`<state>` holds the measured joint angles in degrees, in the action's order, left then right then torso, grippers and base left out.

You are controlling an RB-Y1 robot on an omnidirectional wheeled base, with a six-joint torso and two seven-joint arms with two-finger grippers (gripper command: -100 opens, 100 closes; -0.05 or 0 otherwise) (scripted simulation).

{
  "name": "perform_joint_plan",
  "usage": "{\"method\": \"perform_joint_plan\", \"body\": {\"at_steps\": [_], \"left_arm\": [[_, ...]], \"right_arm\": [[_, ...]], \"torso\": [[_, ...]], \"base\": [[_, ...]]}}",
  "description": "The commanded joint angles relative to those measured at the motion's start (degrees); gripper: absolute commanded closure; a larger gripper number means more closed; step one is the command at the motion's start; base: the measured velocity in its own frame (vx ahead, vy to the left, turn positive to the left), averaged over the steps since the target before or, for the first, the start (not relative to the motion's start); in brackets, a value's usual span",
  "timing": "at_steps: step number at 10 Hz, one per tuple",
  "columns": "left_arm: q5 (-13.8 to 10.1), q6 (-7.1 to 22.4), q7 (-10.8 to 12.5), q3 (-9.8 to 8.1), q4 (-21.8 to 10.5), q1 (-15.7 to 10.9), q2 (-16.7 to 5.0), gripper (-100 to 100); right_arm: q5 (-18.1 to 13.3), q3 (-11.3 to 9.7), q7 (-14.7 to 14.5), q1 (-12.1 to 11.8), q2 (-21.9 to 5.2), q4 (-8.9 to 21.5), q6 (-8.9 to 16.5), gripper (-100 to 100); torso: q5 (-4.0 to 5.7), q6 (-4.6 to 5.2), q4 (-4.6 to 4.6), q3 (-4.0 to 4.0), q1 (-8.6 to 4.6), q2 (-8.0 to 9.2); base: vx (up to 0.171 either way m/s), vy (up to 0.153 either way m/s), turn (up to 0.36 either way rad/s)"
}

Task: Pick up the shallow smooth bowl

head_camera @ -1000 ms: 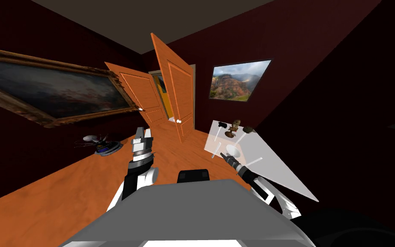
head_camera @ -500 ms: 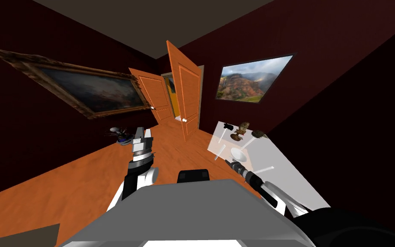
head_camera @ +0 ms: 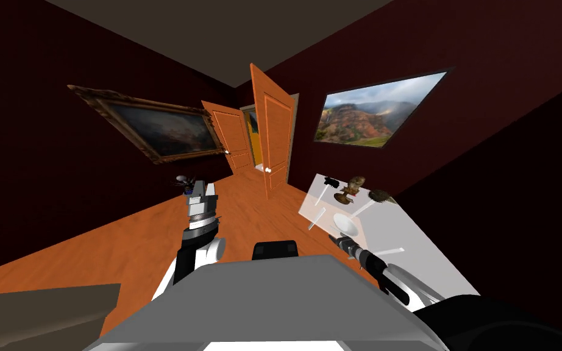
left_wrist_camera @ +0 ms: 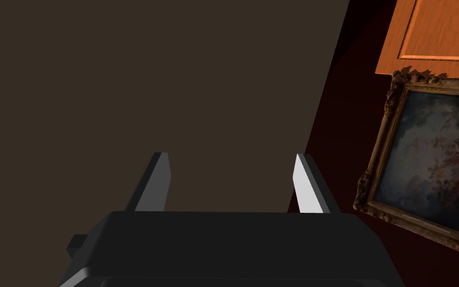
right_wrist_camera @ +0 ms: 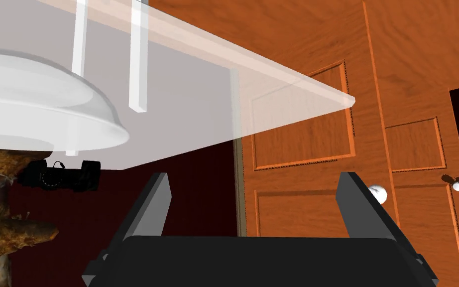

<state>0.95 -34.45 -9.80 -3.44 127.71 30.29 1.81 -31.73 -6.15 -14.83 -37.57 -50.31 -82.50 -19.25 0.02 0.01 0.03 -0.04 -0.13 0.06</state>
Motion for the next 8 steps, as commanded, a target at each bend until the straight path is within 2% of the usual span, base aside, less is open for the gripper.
{"method": "perform_joint_plan", "body": {"at_steps": [1, 2, 3, 4, 5, 8], "left_arm": [[0.0, 0.0, 0.0, 0.0, 0.0, 0.0, 0.0, 0], [0.0, 0.0, 0.0, -0.01, 0.0, 0.0, 0.0, 0], [0.0, 0.0, 0.0, 0.0, 0.0, 0.0, 0.0, 0], [0.0, 0.0, 0.0, -0.01, 0.0, 0.0, 0.0, 0], [0.0, 0.0, 0.0, 0.0, 0.0, 0.0, 0.0, 0], [0.0, 0.0, 0.0, -0.01, 0.0, 0.0, 0.0, 0]], "right_arm": [[-0.9, -0.3, -0.9, -0.2, -0.5, 1.7, 0.9, -100], [-2.5, -0.5, -2.3, -0.5, -1.7, 3.7, 1.9, -100], [-2.5, -0.5, -2.3, -0.5, -1.7, 4.2, 1.9, -100], [-3.9, -0.6, -3.7, -0.8, -2.8, 6.0, 2.9, -100], [-3.9, -0.6, -3.7, -0.8, -2.8, 7.1, 2.9, -100], [-6.4, -0.7, -6.5, -1.1, -4.5, 11.4, 4.9, -100]], "torso": [[0.0, 0.0, 0.0, 0.0, 0.0, 0.0], [0.01, 0.08, 0.0, -0.01, -0.01, 0.01], [0.0, 0.01, 0.0, 0.0, -0.01, 0.0], [0.02, 0.07, 0.0, 0.01, -0.03, -0.01], [0.01, 0.02, 0.0, 0.0, -0.01, -0.01], [0.01, 0.06, 0.0, 0.01, -0.02, -0.03]], "base": [[-0.037, -0.008, 0.139], [-0.035, -0.001, 0.28], [-0.032, -0.007, 0.139], [-0.038, 0.003, 0.26], [-0.03, -0.003, 0.144], [-0.033, 0.0, 0.202]]}}
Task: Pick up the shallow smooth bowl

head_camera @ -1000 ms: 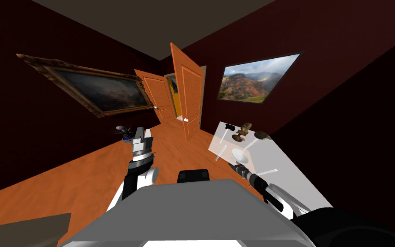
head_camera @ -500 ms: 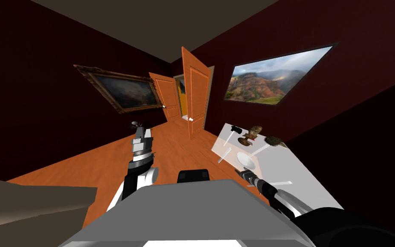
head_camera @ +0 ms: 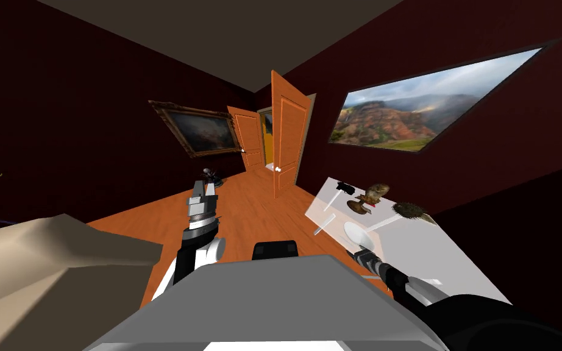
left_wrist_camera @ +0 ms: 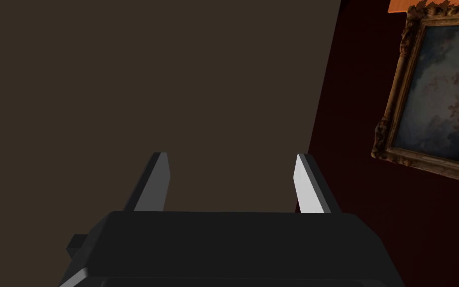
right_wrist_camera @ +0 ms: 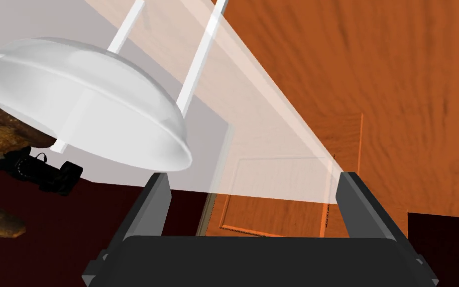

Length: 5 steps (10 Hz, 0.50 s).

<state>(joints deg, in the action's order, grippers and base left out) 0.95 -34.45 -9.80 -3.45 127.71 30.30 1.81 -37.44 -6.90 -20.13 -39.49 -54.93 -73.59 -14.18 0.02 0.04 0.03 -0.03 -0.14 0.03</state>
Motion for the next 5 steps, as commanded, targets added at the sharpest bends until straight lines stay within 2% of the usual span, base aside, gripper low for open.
{"method": "perform_joint_plan", "body": {"at_steps": [1, 2, 3, 4, 5], "left_arm": [[0.0, 0.0, 0.0, 0.0, 0.0, 0.0, 0.0, 0], [0.0, 0.0, 0.0, -0.01, 0.0, 0.0, 0.0, 0], [0.0, 0.0, 0.0, -0.01, 0.0, 0.0, 0.0, 0], [0.0, 0.0, 0.0, 0.0, 0.0, 0.0, 0.0, 0], [0.0, 0.0, 0.0, 0.0, 0.0, 0.0, 0.0, 0]], "right_arm": [[-0.7, 0.0, -1.2, 0.8, 0.1, 2.9, -0.2, -100], [-0.7, 0.0, -1.2, 0.8, 0.1, 3.0, -0.2, -100], [-1.8, 0.1, -2.6, 0.6, -0.5, 5.2, 0.8, -100], [-2.8, 0.1, -4.0, 0.6, -0.9, 6.5, 1.7, -100], [-2.8, 0.1, -4.0, 0.6, -0.9, 7.2, 1.7, -100]], "torso": [[0.0, 0.0, 0.0, 0.0, 0.0, 0.0], [0.02, 0.05, 0.0, 0.01, -0.01, -0.02], [0.02, 0.07, -0.01, 0.03, 0.0, -0.06], [0.01, 0.0, -0.01, 0.03, 0.01, -0.06], [0.0, -0.02, 0.0, 0.01, -0.01, -0.01]], "base": [[-0.023, -0.005, 0.15], [-0.008, -0.003, -0.01], [-0.019, 0.004, 0.211], [-0.04, 0.001, 0.383], [-0.033, -0.011, 0.15]]}}
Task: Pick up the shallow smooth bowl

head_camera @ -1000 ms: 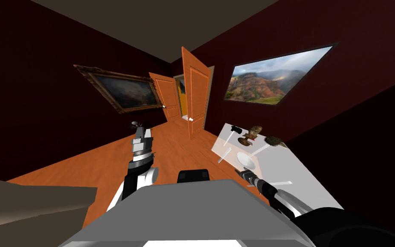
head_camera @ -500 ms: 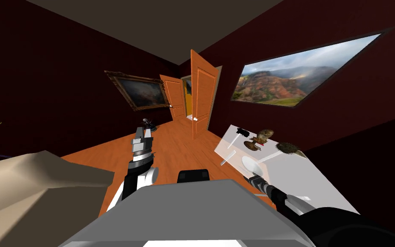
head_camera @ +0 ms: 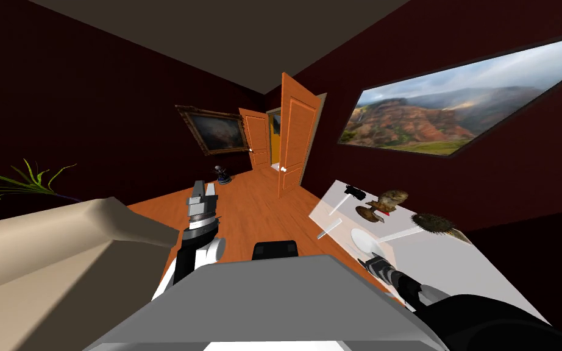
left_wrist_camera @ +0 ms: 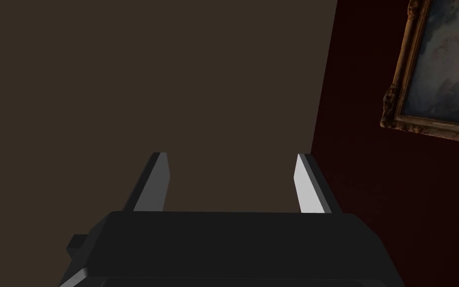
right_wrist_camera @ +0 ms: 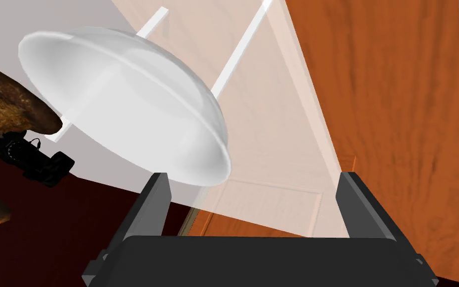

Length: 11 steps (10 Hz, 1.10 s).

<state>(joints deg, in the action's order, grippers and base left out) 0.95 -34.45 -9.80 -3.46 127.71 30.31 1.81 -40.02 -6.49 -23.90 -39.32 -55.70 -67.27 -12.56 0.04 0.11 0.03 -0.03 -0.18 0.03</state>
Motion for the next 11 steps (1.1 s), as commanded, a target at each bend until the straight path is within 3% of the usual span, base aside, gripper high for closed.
{"method": "perform_joint_plan", "body": {"at_steps": [1, 2, 4, 7, 9, 11], "left_arm": [[0.0, 0.0, 0.0, 0.0, 0.0, 0.0, 0.0, 0], [0.0, 0.0, 0.0, 0.01, 0.0, 0.0, 0.0, 0], [0.0, 0.0, 0.0, 0.0, 0.0, 0.0, 0.0, 0], [0.0, 0.0, 0.0, 0.0, 0.0, 0.0, 0.0, 0], [0.0, 0.0, 0.0, 0.0, 0.0, 0.0, 0.0, 0], [0.0, 0.0, 0.0, 0.0, 0.0, 0.0, 0.0, 0]], "right_arm": [[-1.0, -0.2, -1.5, 0.3, -0.4, 2.8, 1.0, -100], [-1.8, -0.2, -2.8, 0.3, -0.5, 4.5, 1.9, -100], [-1.8, -0.2, -2.8, 0.3, -0.5, 4.5, 1.9, -100], [-3.4, 0.1, -6.3, 0.3, 0.1, 8.7, 4.2, -100], [-4.1, 0.1, -8.2, 0.4, 1.1, 10.7, 5.3, -100], [-4.6, -0.2, -10.8, 0.7, 3.7, 13.0, 6.7, -100]], "torso": [[0.0, 0.0, 0.0, 0.0, 0.0, 0.0], [0.0, -0.06, 0.0, 0.01, 0.01, -0.01], [0.0, 0.0, 0.0, 0.01, 0.02, -0.02], [-0.01, -0.06, -0.01, 0.03, 0.04, -0.05], [0.0, -0.02, 0.01, -0.01, 0.02, 0.02], [0.0, -0.03, 0.01, 0.0, 0.04, 0.0]], "base": [[-0.028, -0.004, 0.222], [-0.039, -0.001, 0.308], [-0.017, -0.002, 0.042], [-0.027, 0.001, 0.255], [-0.038, 0.005, 0.202], [-0.033, 0.001, 0.248]]}}
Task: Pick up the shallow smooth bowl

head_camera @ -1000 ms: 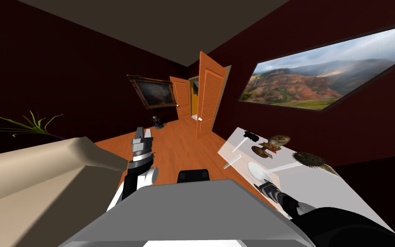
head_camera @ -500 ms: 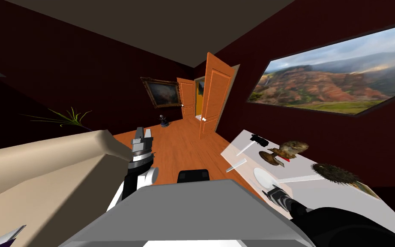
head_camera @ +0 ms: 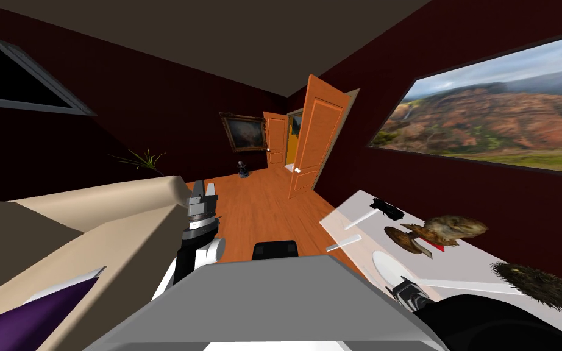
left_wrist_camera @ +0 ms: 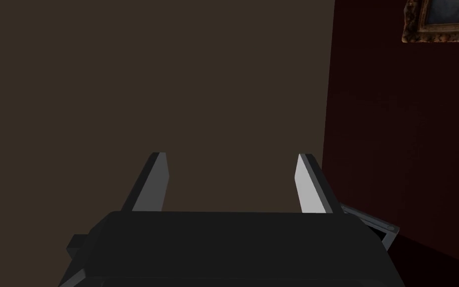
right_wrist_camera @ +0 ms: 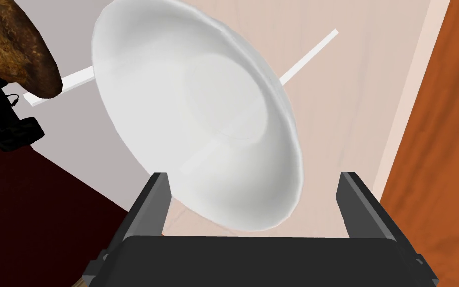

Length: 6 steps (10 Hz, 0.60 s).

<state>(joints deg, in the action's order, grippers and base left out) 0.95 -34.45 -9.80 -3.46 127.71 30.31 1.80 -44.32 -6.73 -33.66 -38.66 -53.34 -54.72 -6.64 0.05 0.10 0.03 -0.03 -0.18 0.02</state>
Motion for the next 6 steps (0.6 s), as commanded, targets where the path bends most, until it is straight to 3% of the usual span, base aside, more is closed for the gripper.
{"method": "perform_joint_plan", "body": {"at_steps": [1, 2, 3, 4, 5, 6], "left_arm": [[0.0, 0.0, 0.0, 0.0, 0.0, 0.0, 0.0, 0], [0.0, 0.0, 0.0, 0.0, 0.0, 0.0, 0.0, 0], [0.0, 0.0, 0.0, -0.01, 0.0, 0.0, 0.0, 0], [0.0, 0.0, 0.0, -0.01, 0.0, 0.0, 0.0, 0], [0.0, 0.0, 0.0, -0.01, 0.0, 0.0, 0.0, 0], [0.0, 0.0, 0.0, -0.01, 0.0, 0.0, 0.0, 0]], "right_arm": [[-0.3, -0.1, -1.4, 0.1, 2.0, 0.7, 0.9, -100], [-0.4, -0.6, -1.8, 0.1, 3.1, 0.9, 0.9, -100], [-0.2, -1.1, -1.1, 0.2, 2.2, 0.3, 1.4, -100], [-0.2, -1.3, -1.1, 0.2, 2.3, 0.2, 1.6, 0], [0.6, -1.1, -3.1, 0.3, 3.1, 0.0, 1.9, -100], [1.0, -1.0, -4.1, 0.4, 3.4, -0.1, 2.0, -100]], "torso": [[0.0, 0.0, 0.0, 0.0, 0.0, 0.0], [0.02, 0.03, -0.01, 0.02, -0.05, -0.03], [0.02, 0.03, -0.02, 0.04, -0.07, -0.07], [0.0, 0.04, -0.02, 0.06, -0.04, -0.1], [-0.01, 0.04, -0.03, 0.06, 0.0, -0.11], [0.01, 0.06, -0.04, 0.1, -0.09, -0.18]], "base": [[-0.018, -0.021, 0.15], [-0.005, -0.027, 0.092], [-0.001, -0.012, 0.015], [0.0, 0.0, 0.0], [0.025, -0.035, -0.065], [0.047, -0.048, -0.071]]}}
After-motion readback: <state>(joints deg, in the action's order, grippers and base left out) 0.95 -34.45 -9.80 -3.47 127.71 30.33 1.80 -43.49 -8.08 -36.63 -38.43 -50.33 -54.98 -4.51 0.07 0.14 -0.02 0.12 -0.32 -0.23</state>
